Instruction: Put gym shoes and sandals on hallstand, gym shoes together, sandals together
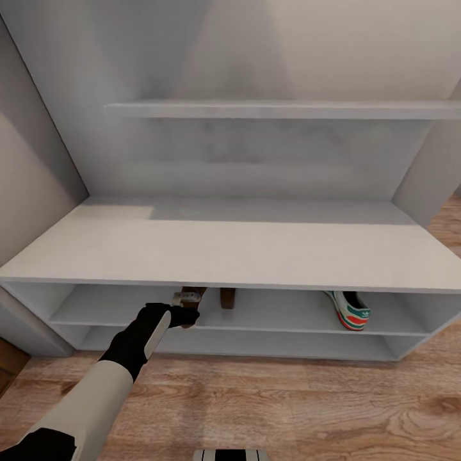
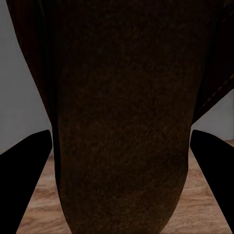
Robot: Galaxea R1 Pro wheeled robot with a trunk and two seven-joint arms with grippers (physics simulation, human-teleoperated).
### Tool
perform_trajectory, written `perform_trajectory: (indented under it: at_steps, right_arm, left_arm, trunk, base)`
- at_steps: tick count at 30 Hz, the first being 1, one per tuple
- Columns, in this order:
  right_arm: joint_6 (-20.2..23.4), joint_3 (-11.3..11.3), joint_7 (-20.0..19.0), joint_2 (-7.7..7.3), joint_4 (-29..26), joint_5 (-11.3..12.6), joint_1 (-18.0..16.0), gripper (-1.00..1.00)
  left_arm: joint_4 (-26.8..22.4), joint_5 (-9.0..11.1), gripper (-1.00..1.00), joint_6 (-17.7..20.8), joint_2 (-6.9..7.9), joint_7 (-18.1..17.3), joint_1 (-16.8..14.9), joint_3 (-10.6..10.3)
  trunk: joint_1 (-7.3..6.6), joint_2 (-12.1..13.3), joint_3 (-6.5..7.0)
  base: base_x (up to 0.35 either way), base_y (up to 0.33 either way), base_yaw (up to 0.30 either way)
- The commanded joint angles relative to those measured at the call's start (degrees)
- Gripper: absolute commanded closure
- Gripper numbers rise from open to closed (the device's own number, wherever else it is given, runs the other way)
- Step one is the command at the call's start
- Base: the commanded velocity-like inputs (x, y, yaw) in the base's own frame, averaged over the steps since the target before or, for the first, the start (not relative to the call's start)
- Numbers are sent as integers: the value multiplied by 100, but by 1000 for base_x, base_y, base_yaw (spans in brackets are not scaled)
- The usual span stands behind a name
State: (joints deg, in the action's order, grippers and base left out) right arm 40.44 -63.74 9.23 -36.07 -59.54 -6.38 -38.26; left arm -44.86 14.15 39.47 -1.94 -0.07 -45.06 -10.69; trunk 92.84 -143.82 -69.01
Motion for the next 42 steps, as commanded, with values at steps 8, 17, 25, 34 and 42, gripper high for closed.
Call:
perform_trajectory:
  at_steps: [8, 17, 25, 34, 42]
  right_arm:
    - [34, 2, -18, -1, -5, -59, -7, 100]
    - [36, -1, -18, 3, -5, -64, -7, 100]
    - [36, -1, -18, 2, -5, -64, -7, 100]
    - [35, 0, -18, 2, -5, -65, -7, 100]
    - [35, 1, -18, 2, -5, -65, -7, 100]
  left_arm:
    - [-5, 8, 100, 20, 1, -1, -2, -3]
    - [-5, 12, 100, -25, -7, -1, -2, -7]
    - [-5, 9, 100, -27, -6, -1, -2, -9]
    - [-5, 17, 100, -23, -6, -1, -2, -7]
    - [-5, 17, -100, -19, -8, -1, -2, -11]
  trunk:
    - [-1, -2, -5]
    - [-1, -2, -5]
    - [-1, -2, -5]
    - [-1, -2, -5]
    - [-1, -2, -5]
  base:
    - [145, 0, 0]
    - [60, 0, 0]
    - [28, -39, 0]
    - [5, -7, 0]
    - [0, 0, 0]
